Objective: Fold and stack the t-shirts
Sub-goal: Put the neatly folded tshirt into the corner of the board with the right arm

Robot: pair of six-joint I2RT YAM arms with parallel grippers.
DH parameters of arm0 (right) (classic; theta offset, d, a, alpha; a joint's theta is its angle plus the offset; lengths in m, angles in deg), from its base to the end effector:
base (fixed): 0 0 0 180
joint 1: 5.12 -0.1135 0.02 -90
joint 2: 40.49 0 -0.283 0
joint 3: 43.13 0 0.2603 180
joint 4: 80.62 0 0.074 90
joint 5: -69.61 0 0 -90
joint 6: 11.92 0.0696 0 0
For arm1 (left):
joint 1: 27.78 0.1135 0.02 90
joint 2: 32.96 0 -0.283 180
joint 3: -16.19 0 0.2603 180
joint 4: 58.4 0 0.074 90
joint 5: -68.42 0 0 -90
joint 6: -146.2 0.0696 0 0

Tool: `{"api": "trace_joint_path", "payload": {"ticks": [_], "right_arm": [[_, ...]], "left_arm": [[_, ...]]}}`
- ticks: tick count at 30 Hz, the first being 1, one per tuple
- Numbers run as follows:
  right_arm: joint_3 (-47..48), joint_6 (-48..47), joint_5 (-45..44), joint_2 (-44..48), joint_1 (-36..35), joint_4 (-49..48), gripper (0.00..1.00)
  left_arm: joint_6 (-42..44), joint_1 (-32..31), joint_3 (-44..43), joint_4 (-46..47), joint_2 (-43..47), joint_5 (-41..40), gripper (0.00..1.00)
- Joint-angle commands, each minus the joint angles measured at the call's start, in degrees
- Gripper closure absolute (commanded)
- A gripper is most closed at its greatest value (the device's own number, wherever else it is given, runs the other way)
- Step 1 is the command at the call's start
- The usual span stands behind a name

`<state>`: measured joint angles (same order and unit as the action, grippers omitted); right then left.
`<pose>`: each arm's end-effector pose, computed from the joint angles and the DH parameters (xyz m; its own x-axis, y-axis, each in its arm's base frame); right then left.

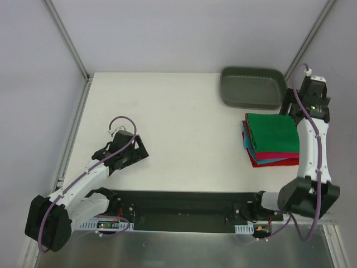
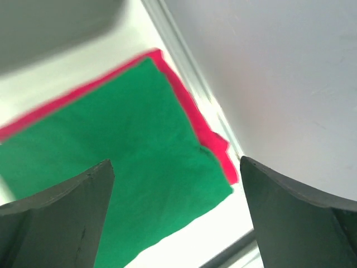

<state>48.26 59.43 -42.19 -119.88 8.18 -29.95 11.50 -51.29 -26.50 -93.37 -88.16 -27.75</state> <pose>0.3159 -0.1012 0.3592 -0.7347 -0.1314 -0.6656 0.2753 0.8389 -0.4695 0.1950 -0.0767 0.1840 -0.7125 -0.4527 -0.5361 -0.2408 0.8754 -0.4191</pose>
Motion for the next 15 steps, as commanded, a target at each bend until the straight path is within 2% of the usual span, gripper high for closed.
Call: {"api": "trace_joint_path", "payload": {"ticks": [1,9,11,15], "right_arm": [[-3.1,13.4,17.8,14.0,0.2,-2.5,0.04],[-31.0,21.3,46.3,39.7,-6.0,-12.3,0.04],[-37.5,22.3,50.0,45.5,-8.0,-13.6,0.04],[-46.5,25.2,51.3,56.2,-8.9,-13.5,0.04]], "left_arm": [[2.0,0.6,-0.9,-0.5,5.0,0.9,0.01],[1.8,0.6,-3.8,-3.3,15.5,0.5,0.01],[1.4,0.6,-4.6,-4.4,17.8,-0.9,0.01],[0.9,0.7,-5.7,-7.2,21.4,-2.4,0.01]]}}
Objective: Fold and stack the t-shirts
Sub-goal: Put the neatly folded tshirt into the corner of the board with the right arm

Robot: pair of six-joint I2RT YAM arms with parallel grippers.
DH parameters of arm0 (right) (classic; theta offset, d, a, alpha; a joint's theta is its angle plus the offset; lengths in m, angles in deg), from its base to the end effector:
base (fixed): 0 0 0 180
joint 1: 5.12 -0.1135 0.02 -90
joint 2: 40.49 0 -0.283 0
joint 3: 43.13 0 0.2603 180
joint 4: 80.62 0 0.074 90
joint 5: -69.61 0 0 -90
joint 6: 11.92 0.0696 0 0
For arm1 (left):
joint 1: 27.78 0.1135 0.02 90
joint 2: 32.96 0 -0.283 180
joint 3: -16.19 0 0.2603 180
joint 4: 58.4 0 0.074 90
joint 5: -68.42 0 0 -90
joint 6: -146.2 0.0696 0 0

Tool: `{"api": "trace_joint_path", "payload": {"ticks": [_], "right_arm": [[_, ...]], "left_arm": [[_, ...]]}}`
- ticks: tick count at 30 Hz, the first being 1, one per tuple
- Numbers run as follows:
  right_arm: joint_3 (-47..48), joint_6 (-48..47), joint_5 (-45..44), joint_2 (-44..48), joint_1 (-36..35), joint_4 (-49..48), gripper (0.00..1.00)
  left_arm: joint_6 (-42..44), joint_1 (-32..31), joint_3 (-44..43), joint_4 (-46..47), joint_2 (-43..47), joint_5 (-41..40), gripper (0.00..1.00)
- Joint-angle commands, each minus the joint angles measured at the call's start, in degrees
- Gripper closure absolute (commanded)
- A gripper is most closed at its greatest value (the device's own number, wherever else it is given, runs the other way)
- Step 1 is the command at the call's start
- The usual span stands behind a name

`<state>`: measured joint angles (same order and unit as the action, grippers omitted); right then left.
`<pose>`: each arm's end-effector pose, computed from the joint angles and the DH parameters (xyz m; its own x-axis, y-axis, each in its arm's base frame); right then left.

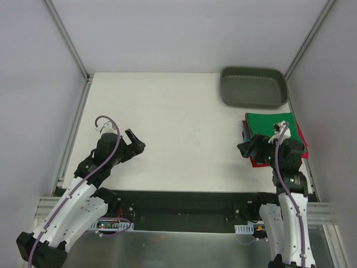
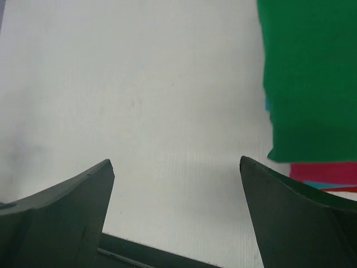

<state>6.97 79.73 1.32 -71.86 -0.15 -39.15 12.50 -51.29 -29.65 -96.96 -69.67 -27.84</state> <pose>0.1544 0.0124 0.2908 -0.3924 0.0610 -0.9178 -0.2482 0.9538 0.1695 0.1634 -0.0628 0.2536 -0.5395 -0.5142 -0.6667 -0.0876 0.8218 -0.5630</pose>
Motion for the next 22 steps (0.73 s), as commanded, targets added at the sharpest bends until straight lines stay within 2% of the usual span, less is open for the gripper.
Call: {"api": "trace_joint_path", "payload": {"ticks": [1,4,9,22], "right_arm": [[-7.5,5.7,8.1,10.6,-0.6,-4.8,0.04],[-12.5,4.8,8.4,16.9,-0.6,-4.7,0.04],[-15.0,6.2,2.1,22.1,-0.6,-4.4,0.04],[-15.7,4.2,4.7,22.5,-0.6,-5.9,0.04]], "left_arm": [[-0.2,0.6,-2.5,-4.0,3.7,-2.9,0.01],[-0.6,0.6,-1.9,-5.0,5.1,-4.2,0.01],[-0.9,0.6,-2.2,-6.7,6.1,-4.8,0.01],[-2.2,0.6,-1.4,-7.5,6.9,-6.9,0.01]]}}
